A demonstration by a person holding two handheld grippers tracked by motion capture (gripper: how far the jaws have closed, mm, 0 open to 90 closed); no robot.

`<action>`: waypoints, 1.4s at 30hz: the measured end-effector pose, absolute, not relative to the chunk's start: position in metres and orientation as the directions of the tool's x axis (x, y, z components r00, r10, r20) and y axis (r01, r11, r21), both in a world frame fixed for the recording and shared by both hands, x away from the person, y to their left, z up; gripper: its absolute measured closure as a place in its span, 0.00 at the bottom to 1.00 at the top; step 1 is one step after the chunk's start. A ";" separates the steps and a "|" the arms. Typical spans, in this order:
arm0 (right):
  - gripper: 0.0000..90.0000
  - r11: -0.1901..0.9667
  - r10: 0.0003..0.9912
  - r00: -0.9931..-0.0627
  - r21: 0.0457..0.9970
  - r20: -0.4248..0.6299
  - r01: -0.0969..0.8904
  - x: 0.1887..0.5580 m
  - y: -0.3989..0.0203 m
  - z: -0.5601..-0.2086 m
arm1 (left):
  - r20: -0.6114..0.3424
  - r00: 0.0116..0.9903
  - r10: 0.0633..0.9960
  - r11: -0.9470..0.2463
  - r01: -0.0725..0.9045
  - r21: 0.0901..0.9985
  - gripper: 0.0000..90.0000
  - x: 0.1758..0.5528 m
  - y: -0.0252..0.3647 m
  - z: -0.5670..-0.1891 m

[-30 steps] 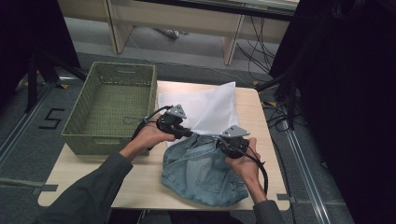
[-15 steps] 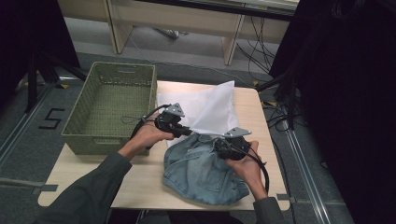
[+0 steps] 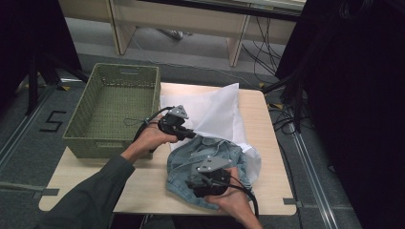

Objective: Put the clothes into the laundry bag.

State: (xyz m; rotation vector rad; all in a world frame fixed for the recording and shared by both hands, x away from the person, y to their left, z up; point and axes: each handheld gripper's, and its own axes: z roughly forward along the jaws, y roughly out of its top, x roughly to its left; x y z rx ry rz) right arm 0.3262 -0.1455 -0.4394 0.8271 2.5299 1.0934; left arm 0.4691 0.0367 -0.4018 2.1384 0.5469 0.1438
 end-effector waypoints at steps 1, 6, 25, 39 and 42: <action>0.46 0.569 0.583 -0.812 0.718 -0.008 0.401 0.325 -0.141 -0.441 | -0.104 0.893 0.438 -0.496 0.337 0.800 0.97 0.469 0.037 -0.402; 0.43 0.632 0.541 -0.841 0.670 -0.021 0.390 0.324 -0.107 -0.467 | -0.112 0.890 0.443 -0.491 0.345 0.800 0.97 0.469 0.037 -0.402; 0.93 0.637 0.681 -0.685 0.672 -0.259 0.378 0.361 -0.174 -0.417 | -0.095 0.893 0.440 -0.499 0.331 0.801 0.99 0.468 0.038 -0.402; 0.91 0.556 0.776 -0.612 0.627 -0.156 0.545 0.406 -0.214 -0.458 | -0.095 0.890 0.447 -0.500 0.336 0.798 0.98 0.467 0.037 -0.405; 0.79 0.548 0.773 -0.618 0.641 -0.144 0.537 0.404 -0.214 -0.453 | -0.097 0.889 0.448 -0.498 0.338 0.799 0.98 0.467 0.037 -0.404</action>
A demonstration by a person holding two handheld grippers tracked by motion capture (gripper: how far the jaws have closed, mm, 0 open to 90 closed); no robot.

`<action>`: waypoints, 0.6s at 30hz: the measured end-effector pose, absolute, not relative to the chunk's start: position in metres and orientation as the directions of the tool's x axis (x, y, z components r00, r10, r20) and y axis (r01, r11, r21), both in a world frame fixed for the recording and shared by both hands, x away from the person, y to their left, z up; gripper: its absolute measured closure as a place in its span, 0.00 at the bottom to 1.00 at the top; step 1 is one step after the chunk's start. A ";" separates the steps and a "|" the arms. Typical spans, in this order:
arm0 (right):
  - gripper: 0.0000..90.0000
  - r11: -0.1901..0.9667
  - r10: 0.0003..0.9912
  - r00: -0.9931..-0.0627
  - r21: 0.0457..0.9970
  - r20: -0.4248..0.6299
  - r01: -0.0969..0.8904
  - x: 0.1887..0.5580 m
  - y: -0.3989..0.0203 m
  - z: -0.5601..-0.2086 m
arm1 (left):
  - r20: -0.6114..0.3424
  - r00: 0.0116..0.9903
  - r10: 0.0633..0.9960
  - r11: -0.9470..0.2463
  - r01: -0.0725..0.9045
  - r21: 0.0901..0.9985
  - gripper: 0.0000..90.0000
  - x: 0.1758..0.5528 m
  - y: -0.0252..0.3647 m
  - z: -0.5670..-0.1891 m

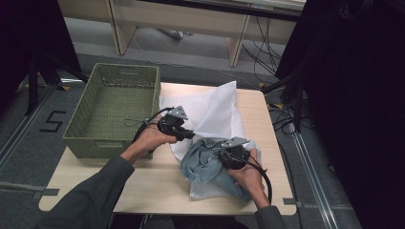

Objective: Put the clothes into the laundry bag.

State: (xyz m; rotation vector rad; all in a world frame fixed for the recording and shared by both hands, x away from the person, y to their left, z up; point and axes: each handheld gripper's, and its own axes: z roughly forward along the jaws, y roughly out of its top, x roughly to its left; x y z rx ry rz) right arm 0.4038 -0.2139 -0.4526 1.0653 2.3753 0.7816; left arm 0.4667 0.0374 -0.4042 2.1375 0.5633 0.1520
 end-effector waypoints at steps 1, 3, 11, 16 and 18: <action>0.71 0.549 0.769 -0.624 0.645 -0.140 0.532 0.402 -0.214 -0.448 | -0.098 0.889 0.446 -0.497 0.337 0.800 0.98 0.467 0.038 -0.404; 0.58 0.541 0.764 -0.631 0.664 -0.133 0.516 0.397 -0.212 -0.439 | -0.094 0.890 0.446 -0.503 0.335 0.797 0.98 0.468 0.039 -0.404; 0.50 0.560 0.703 -0.693 0.722 -0.156 0.406 0.362 -0.191 -0.412 | -0.097 0.888 0.449 -0.502 0.340 0.795 0.98 0.469 0.040 -0.404; 0.49 0.518 0.689 -0.713 0.775 -0.128 0.361 0.351 -0.173 -0.403 | -0.099 0.889 0.446 -0.501 0.340 0.795 0.98 0.469 0.040 -0.404; 0.49 0.538 0.654 -0.748 0.764 -0.111 0.357 0.347 -0.161 -0.409 | -0.099 0.889 0.448 -0.502 0.341 0.795 0.98 0.469 0.039 -0.404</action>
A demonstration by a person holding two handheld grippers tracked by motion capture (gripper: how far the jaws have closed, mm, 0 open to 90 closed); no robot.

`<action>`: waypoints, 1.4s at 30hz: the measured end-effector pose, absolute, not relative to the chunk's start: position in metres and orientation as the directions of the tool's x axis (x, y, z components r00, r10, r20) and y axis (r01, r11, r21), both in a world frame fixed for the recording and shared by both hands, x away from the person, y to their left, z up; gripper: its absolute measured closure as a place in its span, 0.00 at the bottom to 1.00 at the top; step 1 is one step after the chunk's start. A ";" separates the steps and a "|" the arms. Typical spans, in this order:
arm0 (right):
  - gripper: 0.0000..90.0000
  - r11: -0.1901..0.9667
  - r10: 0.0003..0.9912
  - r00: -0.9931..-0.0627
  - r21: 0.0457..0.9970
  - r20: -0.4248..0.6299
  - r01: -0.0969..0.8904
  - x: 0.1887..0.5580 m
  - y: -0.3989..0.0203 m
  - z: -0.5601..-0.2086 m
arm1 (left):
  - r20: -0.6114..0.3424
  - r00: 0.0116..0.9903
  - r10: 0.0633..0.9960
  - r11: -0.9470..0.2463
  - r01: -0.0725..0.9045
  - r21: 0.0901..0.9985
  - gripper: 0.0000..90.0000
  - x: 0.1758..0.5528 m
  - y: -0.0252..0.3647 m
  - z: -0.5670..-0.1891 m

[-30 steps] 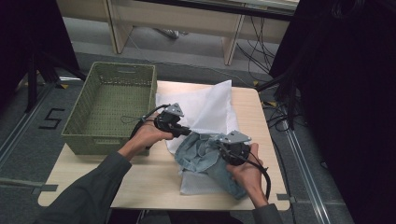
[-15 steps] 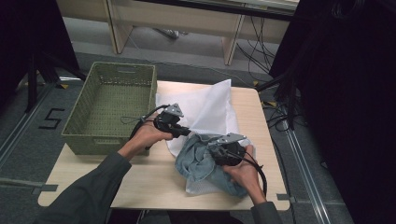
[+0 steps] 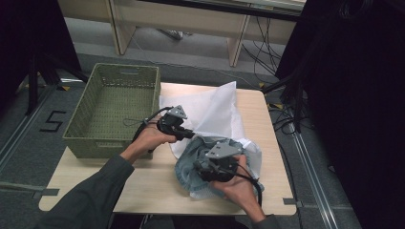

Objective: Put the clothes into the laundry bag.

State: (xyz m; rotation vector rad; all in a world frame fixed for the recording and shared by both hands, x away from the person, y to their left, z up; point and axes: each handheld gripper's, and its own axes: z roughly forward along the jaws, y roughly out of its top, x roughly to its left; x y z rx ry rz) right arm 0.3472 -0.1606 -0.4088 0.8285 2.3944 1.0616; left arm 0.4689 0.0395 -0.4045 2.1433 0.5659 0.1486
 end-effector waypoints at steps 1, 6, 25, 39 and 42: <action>0.48 0.553 0.636 -0.764 0.754 -0.107 0.354 0.346 -0.154 -0.414 | -0.099 0.888 0.448 -0.502 0.342 0.795 0.98 0.469 0.039 -0.405; 0.47 0.625 0.574 -0.811 0.700 -0.114 0.344 0.341 -0.117 -0.439 | -0.101 0.889 0.447 -0.500 0.342 0.795 0.98 0.469 0.039 -0.404; 0.98 0.737 0.571 -0.771 0.590 -0.282 0.330 0.356 -0.108 -0.468 | -0.092 0.893 0.441 -0.514 0.336 0.789 0.99 0.468 0.040 -0.406; 0.76 0.555 0.686 -0.712 0.738 -0.147 0.383 0.368 -0.169 -0.421 | -0.098 0.887 0.451 -0.507 0.344 0.790 0.98 0.471 0.042 -0.405; 0.65 0.543 0.660 -0.747 0.743 -0.088 0.392 0.358 -0.152 -0.420 | -0.097 0.887 0.452 -0.508 0.345 0.789 0.98 0.471 0.043 -0.406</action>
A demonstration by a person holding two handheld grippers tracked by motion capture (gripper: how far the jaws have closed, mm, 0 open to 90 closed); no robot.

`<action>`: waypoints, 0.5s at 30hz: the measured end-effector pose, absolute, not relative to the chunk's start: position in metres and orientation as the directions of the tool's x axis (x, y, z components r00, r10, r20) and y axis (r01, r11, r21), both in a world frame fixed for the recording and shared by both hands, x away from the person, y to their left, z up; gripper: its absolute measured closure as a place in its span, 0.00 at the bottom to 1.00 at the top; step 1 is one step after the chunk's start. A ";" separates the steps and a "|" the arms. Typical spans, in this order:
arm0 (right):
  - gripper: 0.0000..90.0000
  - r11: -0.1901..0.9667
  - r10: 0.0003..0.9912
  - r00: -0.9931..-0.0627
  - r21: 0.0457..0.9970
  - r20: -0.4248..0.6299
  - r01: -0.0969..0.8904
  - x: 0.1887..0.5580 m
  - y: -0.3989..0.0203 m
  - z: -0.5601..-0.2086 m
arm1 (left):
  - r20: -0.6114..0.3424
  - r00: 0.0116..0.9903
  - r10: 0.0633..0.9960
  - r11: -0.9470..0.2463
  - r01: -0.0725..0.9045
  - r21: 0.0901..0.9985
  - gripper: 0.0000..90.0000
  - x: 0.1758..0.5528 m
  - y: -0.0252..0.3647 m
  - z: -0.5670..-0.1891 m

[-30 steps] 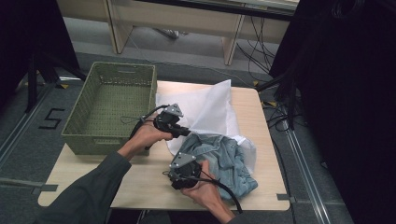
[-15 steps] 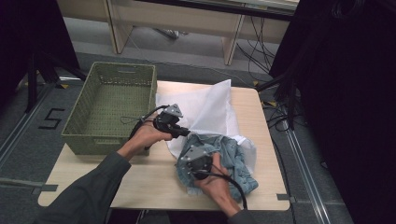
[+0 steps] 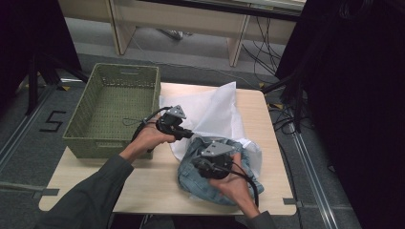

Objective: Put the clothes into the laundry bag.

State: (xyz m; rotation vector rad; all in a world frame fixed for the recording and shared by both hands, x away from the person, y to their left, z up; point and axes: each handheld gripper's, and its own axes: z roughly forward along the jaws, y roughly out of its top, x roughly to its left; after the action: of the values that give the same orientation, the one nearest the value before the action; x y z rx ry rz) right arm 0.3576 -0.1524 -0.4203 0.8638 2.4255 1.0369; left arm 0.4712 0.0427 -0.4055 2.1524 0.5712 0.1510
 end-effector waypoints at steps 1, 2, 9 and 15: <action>0.61 0.555 0.644 -0.760 0.737 -0.087 0.386 0.355 -0.145 -0.424 | -0.099 0.886 0.453 -0.507 0.348 0.789 0.98 0.471 0.042 -0.406; 0.59 0.573 0.635 -0.768 0.719 -0.086 0.394 0.352 -0.137 -0.429 | -0.104 0.885 0.455 -0.501 0.351 0.791 0.98 0.470 0.042 -0.406; 0.52 0.661 0.613 -0.779 0.624 -0.130 0.416 0.350 -0.095 -0.465 | -0.109 0.887 0.448 -0.502 0.350 0.791 0.98 0.470 0.042 -0.405; 0.47 0.725 0.578 -0.800 0.555 -0.165 0.409 0.359 -0.095 -0.493 | -0.105 0.890 0.444 -0.511 0.348 0.786 0.99 0.472 0.043 -0.405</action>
State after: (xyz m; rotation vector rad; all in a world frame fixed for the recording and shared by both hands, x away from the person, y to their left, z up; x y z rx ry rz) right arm 0.3591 -0.0948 -0.4930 0.7690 2.6031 0.7254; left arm 0.4715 0.0432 -0.4055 2.1562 0.5669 0.1357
